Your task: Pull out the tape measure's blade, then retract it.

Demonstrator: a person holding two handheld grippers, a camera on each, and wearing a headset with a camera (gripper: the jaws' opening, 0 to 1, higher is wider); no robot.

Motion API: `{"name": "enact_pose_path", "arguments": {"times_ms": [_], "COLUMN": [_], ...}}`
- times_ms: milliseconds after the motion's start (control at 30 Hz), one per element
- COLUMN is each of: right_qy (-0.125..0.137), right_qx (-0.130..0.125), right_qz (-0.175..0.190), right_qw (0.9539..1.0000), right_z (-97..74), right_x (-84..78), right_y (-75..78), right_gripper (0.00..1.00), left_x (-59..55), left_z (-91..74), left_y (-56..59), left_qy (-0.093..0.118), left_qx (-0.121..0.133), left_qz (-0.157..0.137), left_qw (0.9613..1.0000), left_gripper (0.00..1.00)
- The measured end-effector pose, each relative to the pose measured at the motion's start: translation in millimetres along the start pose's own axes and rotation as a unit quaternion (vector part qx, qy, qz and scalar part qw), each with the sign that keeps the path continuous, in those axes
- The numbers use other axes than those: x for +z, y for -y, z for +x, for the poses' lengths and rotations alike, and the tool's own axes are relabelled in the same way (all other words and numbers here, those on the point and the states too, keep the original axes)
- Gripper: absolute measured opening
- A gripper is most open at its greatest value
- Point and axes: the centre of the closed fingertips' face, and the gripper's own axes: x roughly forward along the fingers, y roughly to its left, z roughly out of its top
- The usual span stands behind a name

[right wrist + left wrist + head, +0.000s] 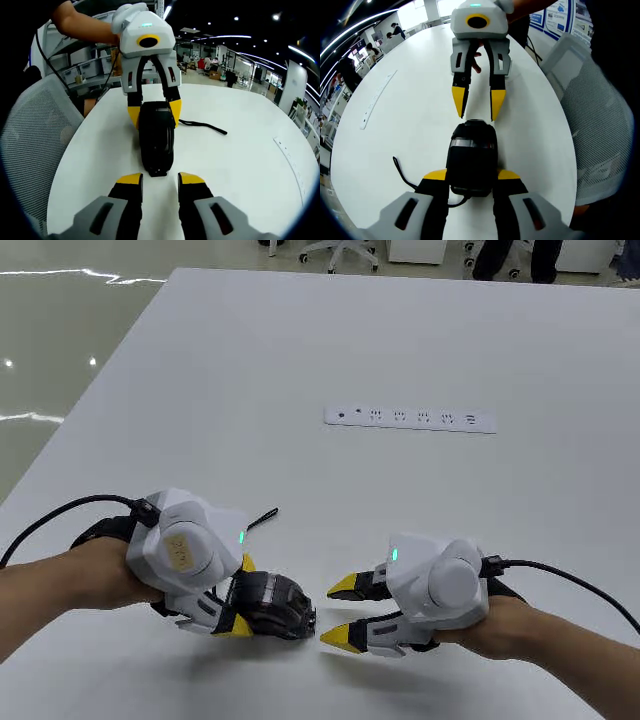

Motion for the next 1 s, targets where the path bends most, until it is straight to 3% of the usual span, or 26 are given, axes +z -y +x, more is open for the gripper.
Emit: {"name": "enact_pose_path", "arguments": {"times_ms": [467,600,1000], "right_qy": [-0.024,-0.032,-0.026], "right_qx": [0.015,0.026,0.017], "right_qz": [-0.022,-0.010,0.006], "right_qw": [0.9993,0.9991,0.9995], "right_z": [19.6,20.7,18.7], "right_x": [-4.3,-7.9,-6.1], "right_y": [-2.1,-2.0,-0.5], "right_gripper": [0.18,0.16,0.13], "left_x": [-1.4,-1.7,-2.2], "left_z": [-1.1,-1.2,-1.9], "left_y": [0.6,0.2,0.0], "left_qy": [0.004,0.003,0.003], "left_qx": [-0.001,-0.001,0.004], "left_qz": [-0.007,-0.010,-0.023], "left_qw": [1.0000,1.0000,0.9997], "left_gripper": [0.27,0.27,0.27]}}
